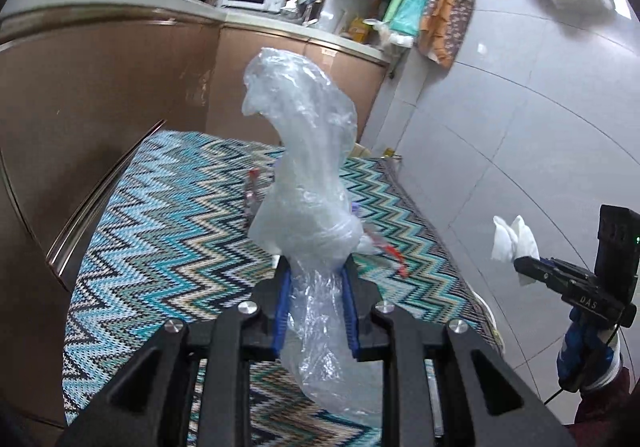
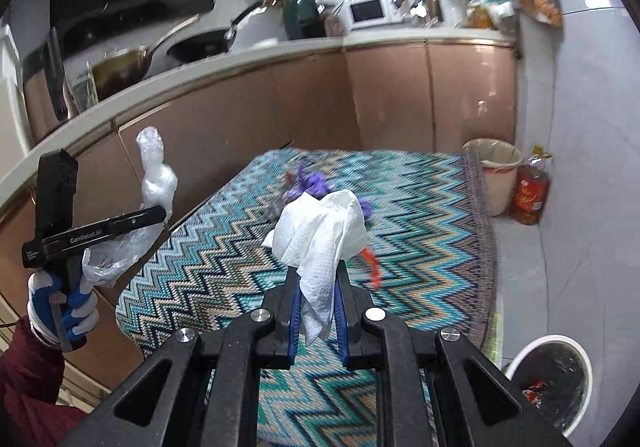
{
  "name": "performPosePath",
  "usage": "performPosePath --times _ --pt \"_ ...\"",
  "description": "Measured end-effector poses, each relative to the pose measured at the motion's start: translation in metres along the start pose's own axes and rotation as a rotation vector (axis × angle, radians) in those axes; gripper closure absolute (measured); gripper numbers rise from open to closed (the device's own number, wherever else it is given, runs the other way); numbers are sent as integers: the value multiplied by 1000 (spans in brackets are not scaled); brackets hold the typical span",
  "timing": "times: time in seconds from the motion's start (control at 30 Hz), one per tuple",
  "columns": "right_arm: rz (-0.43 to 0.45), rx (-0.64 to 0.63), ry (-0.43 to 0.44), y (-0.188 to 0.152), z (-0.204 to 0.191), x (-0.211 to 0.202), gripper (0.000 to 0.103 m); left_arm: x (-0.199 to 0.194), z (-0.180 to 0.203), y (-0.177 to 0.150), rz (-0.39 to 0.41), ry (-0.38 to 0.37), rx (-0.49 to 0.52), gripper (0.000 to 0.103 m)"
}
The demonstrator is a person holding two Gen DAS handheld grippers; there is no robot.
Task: Collect trash
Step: 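Carry the plastic bag and tissue over the trash bin with both tools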
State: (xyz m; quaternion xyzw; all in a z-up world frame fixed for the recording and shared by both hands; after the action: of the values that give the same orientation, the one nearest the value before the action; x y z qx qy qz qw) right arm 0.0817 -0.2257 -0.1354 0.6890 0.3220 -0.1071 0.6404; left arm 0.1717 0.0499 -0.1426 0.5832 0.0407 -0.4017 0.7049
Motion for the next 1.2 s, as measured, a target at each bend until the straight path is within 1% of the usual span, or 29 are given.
performPosePath --times 0.1,0.2,0.3,0.4,0.6,0.73,0.8,0.9,1.03,1.2 --pt "41 30 -39 -6 22 -25 89 2 30 3 -12 -15 45 82" --pt "70 40 -107 -15 49 -46 89 12 64 7 -34 -33 92 82" --pt "93 100 -156 -28 85 -66 89 30 101 10 -71 -71 139 82" --pt "91 150 -205 -43 117 -78 89 56 143 9 -115 -116 191 82" --pt "35 243 -296 -77 181 -96 89 125 230 -5 -236 -217 293 82" --pt "8 300 -331 -93 214 -101 89 174 287 -22 -333 -277 374 82" --pt "-5 331 -344 -100 229 -100 89 197 311 -31 -378 -296 416 82" --pt "-30 373 -365 -114 253 -96 89 234 343 -47 -445 -313 466 82" --pt "-79 430 -387 -136 284 -85 89 282 375 -75 -548 -319 510 81" --pt "-130 482 -409 -156 314 -72 87 340 395 -108 -681 -303 483 81"
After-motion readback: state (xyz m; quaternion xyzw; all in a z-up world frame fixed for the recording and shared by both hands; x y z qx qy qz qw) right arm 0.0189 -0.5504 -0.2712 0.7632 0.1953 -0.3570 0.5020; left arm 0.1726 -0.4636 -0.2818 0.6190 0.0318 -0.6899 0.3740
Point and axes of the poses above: each gripper's, at about its wrist camera, not at the fingertips, and x roughly the way its jaws point, z to its right, y to its top, the point moved 5 cm from there along x, roughly the way its jaws point, and after that the axes turned 5 degrees about -y, right-handed, at the moved point
